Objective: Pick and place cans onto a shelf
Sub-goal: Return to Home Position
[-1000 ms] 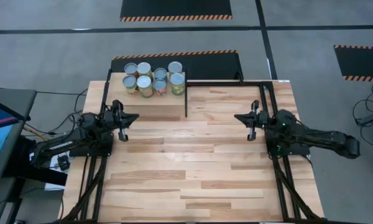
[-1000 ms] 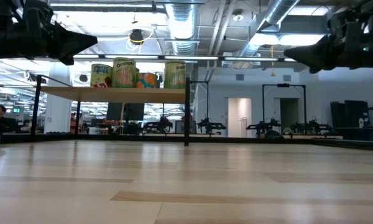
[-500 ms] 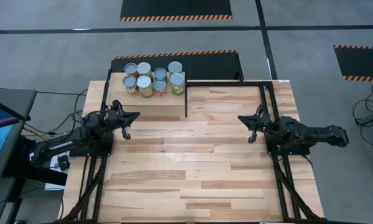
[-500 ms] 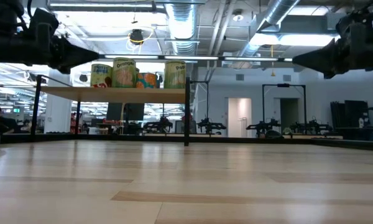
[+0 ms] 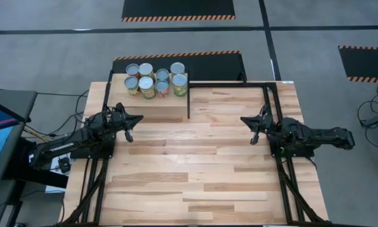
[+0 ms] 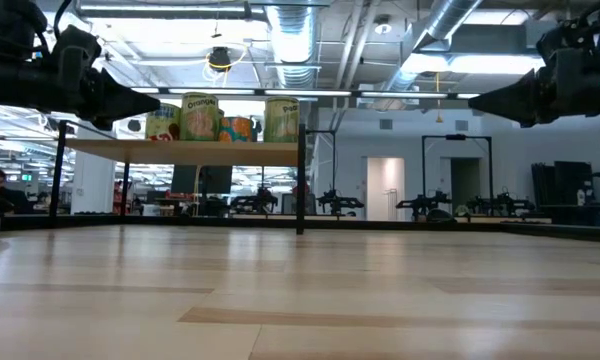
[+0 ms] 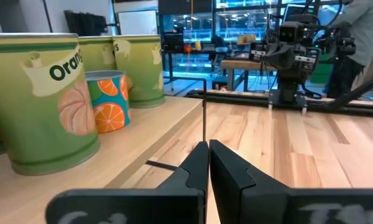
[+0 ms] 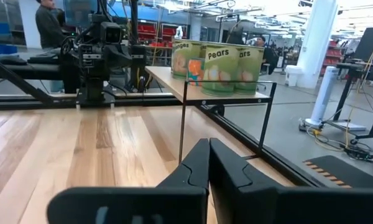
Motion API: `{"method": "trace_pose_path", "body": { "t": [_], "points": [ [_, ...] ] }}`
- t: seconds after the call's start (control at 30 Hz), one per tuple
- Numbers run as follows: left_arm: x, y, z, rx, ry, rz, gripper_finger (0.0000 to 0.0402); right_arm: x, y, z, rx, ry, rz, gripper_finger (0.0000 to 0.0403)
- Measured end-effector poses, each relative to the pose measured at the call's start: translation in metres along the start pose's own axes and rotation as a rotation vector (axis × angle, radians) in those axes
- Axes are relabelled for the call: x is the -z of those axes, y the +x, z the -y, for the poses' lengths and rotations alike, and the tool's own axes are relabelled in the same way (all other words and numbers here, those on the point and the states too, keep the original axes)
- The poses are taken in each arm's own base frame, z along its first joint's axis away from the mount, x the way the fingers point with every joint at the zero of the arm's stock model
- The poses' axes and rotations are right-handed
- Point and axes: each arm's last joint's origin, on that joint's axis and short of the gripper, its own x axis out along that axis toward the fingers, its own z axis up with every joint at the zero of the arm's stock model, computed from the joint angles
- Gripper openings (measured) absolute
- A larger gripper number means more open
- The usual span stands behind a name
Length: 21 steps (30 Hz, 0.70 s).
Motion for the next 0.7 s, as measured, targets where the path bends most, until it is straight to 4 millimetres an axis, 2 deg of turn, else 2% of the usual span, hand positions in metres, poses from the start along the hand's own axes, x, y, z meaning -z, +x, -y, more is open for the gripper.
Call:
{"method": "trace_pose_path", "body": {
  "t": [0.7],
  "points": [
    [0.0002, 0.0000, 0.0000, 0.000, 0.019, 0.000, 0.0004, 0.0002, 0.0000, 0.0000, -0.001, 0.000, -0.002, 0.0027]
  ]
}}
